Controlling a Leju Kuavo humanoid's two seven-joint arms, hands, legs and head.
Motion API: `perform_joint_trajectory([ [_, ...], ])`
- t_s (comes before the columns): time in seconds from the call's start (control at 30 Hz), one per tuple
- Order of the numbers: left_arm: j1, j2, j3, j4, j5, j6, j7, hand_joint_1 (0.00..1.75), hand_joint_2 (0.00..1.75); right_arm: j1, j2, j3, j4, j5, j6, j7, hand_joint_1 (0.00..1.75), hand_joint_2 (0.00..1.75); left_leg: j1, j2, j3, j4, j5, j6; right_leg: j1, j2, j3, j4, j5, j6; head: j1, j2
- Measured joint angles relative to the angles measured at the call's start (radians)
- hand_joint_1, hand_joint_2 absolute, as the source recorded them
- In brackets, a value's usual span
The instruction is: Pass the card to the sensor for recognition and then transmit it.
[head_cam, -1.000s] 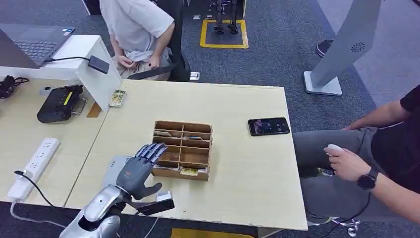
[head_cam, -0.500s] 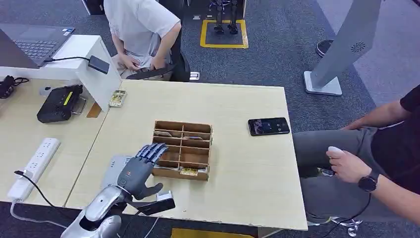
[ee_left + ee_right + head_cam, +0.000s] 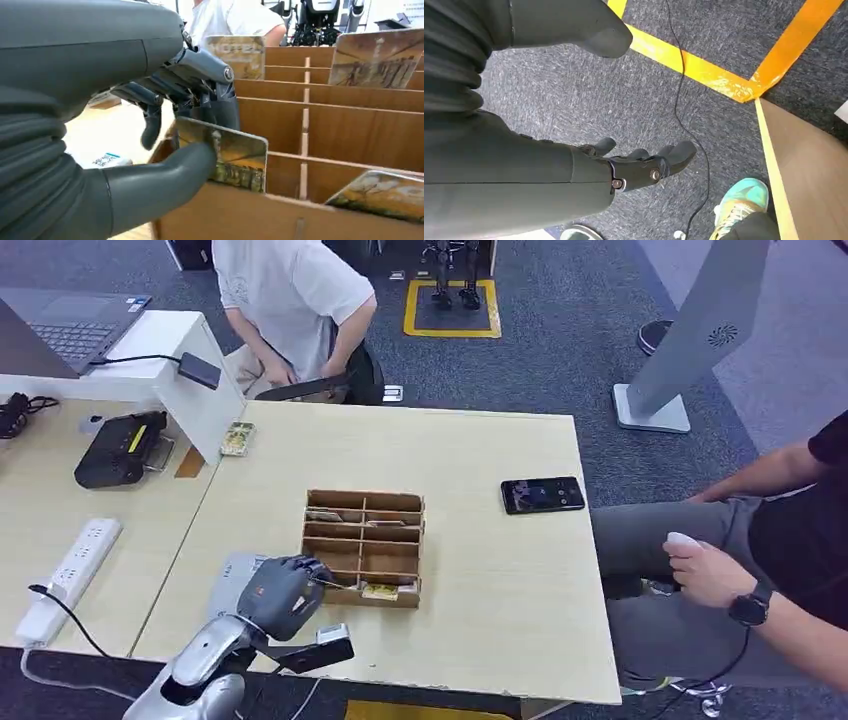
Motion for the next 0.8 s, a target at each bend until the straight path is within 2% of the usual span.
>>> perform_joint_trajectory([
  [0.8, 0.000, 0.000, 0.016, 0.000, 0.012, -0.003, 0.000, 1.75, 1.75, -0.002, 0.000, -0.002, -0.006, 0.000, 0.000, 0.000, 0.00, 1.75, 0.000, 0.000, 0.000, 0.000, 0.000, 0.000, 0.000, 0.000, 0.000, 0.000, 0.000, 0.000, 0.000, 0.000],
])
